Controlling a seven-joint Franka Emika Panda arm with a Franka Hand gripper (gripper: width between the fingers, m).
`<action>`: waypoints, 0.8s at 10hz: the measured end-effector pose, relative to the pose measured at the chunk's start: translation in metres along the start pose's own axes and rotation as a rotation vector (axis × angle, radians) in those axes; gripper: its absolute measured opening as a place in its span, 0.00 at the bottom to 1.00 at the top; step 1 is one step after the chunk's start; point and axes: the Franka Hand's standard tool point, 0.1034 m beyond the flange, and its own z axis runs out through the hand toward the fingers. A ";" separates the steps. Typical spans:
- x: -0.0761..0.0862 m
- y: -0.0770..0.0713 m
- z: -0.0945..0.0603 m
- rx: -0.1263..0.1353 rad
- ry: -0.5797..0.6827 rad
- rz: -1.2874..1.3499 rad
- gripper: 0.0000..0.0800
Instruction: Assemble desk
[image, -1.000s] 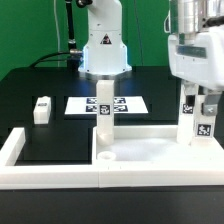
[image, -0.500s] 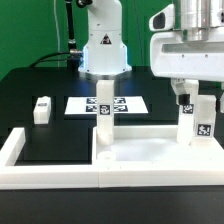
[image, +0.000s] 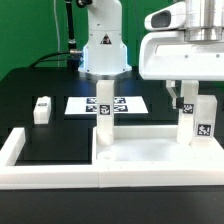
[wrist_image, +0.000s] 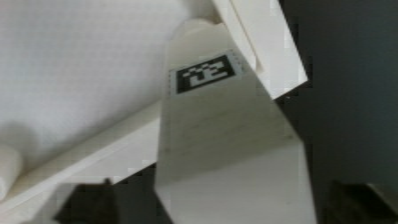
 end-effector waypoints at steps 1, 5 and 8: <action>0.000 0.000 0.000 0.000 0.000 0.009 0.56; 0.002 0.003 0.001 -0.006 0.001 0.243 0.37; -0.004 0.003 0.001 -0.042 -0.051 0.637 0.37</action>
Offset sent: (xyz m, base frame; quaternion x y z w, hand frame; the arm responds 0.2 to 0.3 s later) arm 0.0000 0.0000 0.0000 0.0000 0.0000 0.1296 0.9916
